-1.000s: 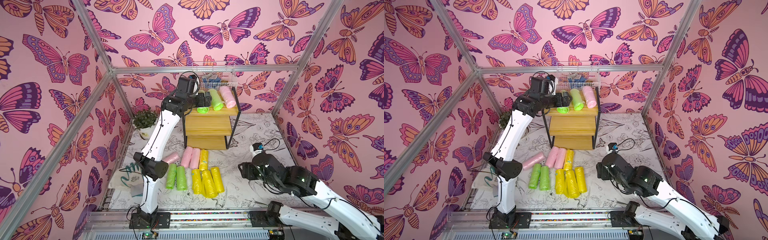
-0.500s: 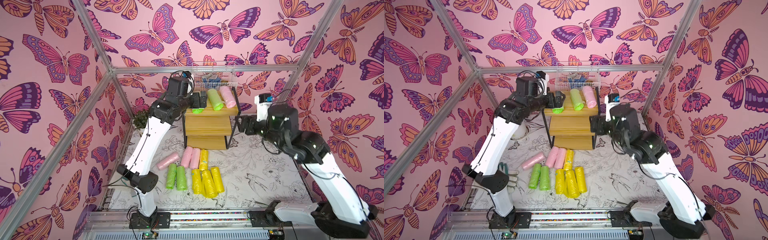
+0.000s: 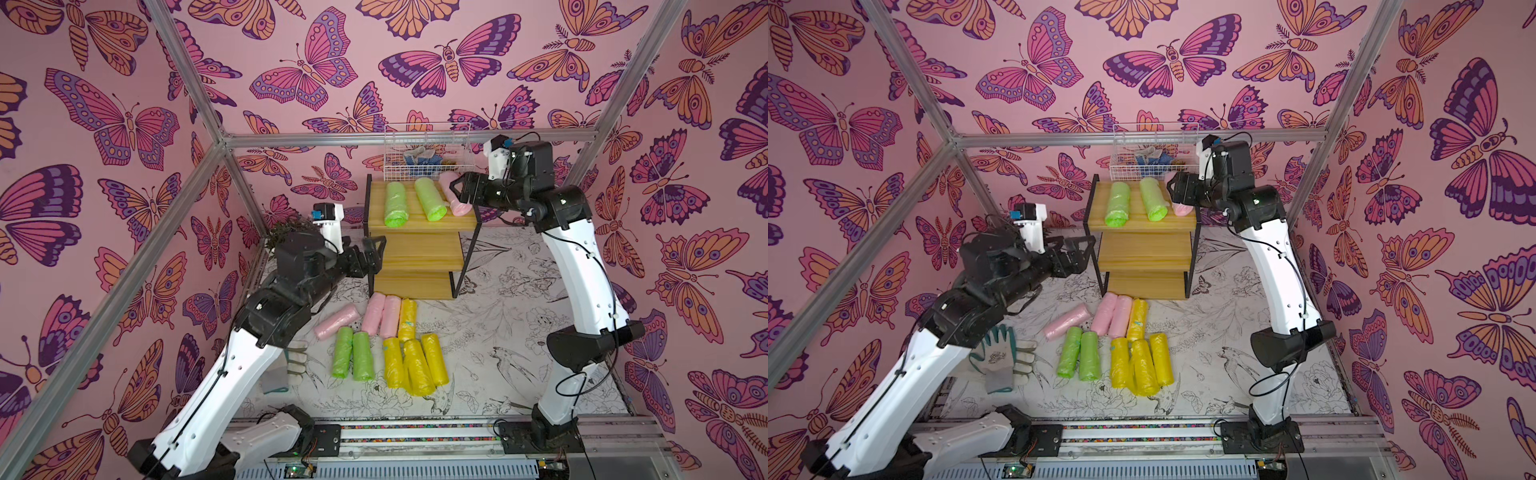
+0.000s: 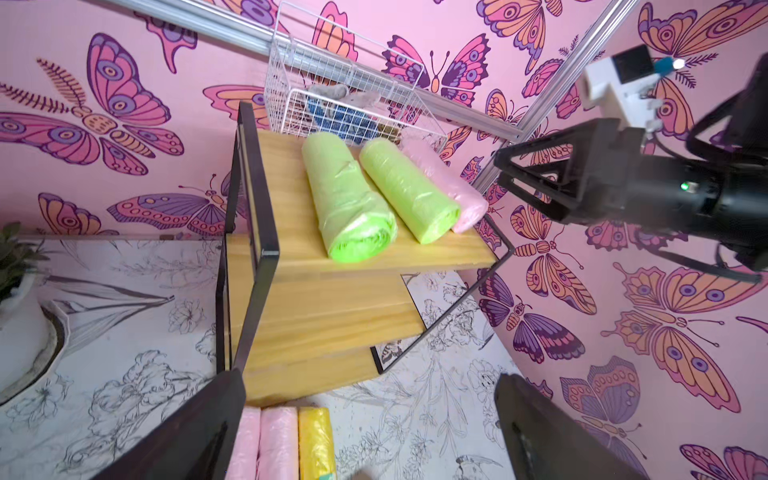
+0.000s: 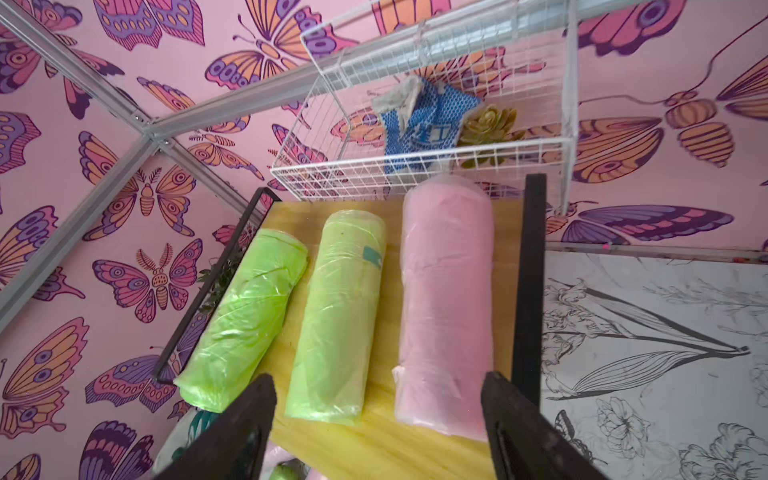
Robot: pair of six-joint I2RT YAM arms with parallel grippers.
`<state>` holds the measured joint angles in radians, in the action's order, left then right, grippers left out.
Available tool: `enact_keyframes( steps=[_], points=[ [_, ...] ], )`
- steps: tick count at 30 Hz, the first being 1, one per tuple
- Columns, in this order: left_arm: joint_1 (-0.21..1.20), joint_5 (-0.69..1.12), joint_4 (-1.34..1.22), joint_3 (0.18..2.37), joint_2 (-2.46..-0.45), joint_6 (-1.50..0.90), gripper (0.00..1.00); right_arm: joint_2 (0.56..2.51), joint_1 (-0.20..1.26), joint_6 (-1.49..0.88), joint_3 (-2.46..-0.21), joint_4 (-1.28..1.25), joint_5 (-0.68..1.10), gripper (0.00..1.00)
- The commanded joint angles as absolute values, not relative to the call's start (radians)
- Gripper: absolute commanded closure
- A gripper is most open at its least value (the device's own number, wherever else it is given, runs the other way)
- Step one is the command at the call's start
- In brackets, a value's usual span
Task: Sort the rolls of trash bags by color and place them on the shelf
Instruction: Pick up the roll of trash bags from the shelf.
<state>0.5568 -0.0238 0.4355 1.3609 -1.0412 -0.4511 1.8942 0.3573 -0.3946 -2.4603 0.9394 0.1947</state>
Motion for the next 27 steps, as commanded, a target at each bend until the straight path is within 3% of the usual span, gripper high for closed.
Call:
enact_keyframes(
  steps=[1, 19, 27],
  points=[
    [0.558, -0.032, 0.346, 1.282, -0.985, -0.510, 0.00, 1.915, 0.348, -0.380, -2.490, 0.968, 0.247, 0.21],
    [0.559, -0.002, 0.346, 1.203, -1.005, -0.574, 0.02, 2.010, 0.344, -0.283, -2.495, 1.034, 0.190, 0.25],
    [0.560, -0.003, 0.342, 1.184, -1.012, -0.583, 0.03, 2.050, 0.344, -0.278, -2.524, 1.065, 0.193, 0.35]
  ],
)
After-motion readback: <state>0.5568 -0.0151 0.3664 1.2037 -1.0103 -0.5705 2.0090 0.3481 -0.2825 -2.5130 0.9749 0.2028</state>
